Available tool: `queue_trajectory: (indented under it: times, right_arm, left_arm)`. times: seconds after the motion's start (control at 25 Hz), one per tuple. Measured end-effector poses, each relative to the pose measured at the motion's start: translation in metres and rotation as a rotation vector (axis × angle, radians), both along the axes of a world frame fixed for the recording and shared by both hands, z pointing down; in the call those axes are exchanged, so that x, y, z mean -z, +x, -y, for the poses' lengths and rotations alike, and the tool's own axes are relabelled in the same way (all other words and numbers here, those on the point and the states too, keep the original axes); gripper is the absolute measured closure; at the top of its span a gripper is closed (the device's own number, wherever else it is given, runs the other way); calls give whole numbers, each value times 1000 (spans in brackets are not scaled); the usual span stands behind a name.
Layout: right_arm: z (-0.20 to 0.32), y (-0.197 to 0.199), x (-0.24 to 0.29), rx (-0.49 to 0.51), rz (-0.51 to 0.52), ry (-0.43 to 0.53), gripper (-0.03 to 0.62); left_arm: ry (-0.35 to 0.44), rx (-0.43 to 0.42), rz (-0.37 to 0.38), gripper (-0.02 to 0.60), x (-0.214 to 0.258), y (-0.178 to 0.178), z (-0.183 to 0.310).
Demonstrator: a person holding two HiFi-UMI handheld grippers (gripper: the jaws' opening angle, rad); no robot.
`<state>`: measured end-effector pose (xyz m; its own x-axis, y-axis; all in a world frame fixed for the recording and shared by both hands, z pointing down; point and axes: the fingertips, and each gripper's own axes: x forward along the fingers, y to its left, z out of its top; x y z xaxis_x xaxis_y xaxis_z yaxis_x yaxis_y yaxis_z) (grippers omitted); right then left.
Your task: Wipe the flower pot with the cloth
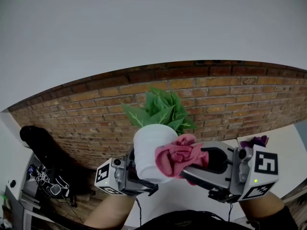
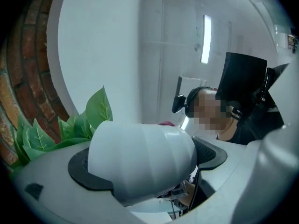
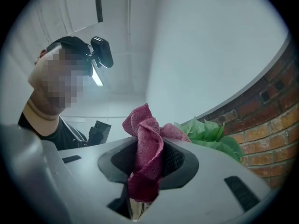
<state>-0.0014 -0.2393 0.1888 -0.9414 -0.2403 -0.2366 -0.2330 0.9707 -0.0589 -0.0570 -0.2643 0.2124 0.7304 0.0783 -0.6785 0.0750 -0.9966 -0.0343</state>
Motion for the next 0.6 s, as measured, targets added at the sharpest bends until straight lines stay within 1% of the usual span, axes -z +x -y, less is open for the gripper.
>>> queue_trajectory:
  times: [0.12, 0.2, 0.32, 0.36, 0.44, 0.52, 0.6]
  right_arm:
    - [-15, -3, 0, 47, -20, 16, 488]
    - [-13, 7, 1, 39, -15, 32, 488]
    - [17, 11, 17, -57, 18, 27, 488]
    - [29, 9, 23, -95, 11, 27, 488]
    - [47, 1, 25, -150, -40, 32, 488]
    - [53, -6, 20, -171, -98, 36, 488]
    - [49, -13, 16, -158, -128, 32, 488]
  left_arm:
    - [2, 9, 4, 37, -1, -1, 1]
    - [9, 4, 16, 38, -3, 3, -2]
    - [32, -45, 50, 38, -1, 4, -10]
    - [38, -62, 66, 38, 0, 4, -13]
    - [48, -80, 103, 38, -1, 9, -18]
    - [55, -74, 130, 38, -4, 13, -18]
    - [58, -57, 141, 38, -5, 11, -15]
